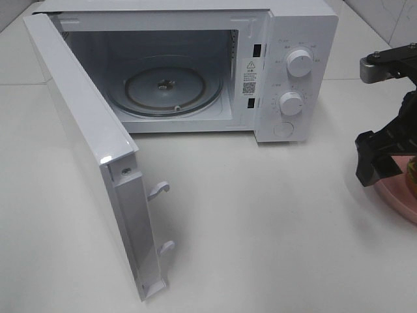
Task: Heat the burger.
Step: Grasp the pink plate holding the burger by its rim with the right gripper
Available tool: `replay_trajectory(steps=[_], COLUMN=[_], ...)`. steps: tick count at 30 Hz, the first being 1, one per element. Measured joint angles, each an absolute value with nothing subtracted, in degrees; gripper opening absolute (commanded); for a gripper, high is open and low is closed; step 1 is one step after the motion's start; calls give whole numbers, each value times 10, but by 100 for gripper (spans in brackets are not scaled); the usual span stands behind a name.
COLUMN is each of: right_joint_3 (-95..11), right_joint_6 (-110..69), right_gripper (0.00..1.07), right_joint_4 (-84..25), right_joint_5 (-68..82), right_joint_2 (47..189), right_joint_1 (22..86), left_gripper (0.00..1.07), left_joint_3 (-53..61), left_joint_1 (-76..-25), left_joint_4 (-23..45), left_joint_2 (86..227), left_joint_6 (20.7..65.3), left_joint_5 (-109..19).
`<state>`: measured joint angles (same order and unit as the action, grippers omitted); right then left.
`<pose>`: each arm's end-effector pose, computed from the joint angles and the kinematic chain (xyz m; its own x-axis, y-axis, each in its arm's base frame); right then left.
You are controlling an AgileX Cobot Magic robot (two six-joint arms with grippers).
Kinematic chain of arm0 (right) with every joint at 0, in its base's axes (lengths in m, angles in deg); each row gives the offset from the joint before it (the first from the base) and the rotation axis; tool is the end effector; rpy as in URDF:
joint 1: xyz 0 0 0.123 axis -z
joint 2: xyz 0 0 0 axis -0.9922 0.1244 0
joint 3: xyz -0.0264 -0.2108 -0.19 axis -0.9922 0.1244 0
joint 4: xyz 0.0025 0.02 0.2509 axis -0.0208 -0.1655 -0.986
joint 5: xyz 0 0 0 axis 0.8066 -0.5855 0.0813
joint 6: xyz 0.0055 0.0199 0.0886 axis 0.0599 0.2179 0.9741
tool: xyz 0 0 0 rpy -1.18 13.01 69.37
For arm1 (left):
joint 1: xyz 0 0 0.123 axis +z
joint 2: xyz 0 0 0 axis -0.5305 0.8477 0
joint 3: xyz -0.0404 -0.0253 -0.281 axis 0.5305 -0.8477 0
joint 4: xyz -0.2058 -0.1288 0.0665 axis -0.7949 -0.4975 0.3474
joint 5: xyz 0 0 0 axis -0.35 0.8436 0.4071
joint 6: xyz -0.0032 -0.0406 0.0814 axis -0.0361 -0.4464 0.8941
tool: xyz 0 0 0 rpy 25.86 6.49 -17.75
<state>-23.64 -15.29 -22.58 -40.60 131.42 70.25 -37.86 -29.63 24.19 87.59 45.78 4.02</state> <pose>0.2547 0.0494 0.2261 -0.9102 -0.2753 -0.3095 -0.2573 0.9613 -0.0983 -0.0057 -0.0024 0.2786 -0.4322 0.0820 -0.8980 0.0223 0.9965 0.0803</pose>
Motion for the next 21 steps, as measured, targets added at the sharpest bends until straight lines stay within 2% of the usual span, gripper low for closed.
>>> replay_trajectory(steps=[11, 21], right_joint_3=[-237, -237], right_joint_6=[-153, -160], right_gripper=[97, 94], right_joint_4=[-226, -233], right_joint_5=[-401, -328], right_joint_2=[1373, 1459], right_joint_1=[732, 759], left_gripper=[100, 100], left_joint_3=[-379, -379], left_joint_1=[-296, -296], left_joint_4=[242, 242], left_joint_2=[876, 876], left_joint_6=[458, 458], left_joint_5=[40, 40])
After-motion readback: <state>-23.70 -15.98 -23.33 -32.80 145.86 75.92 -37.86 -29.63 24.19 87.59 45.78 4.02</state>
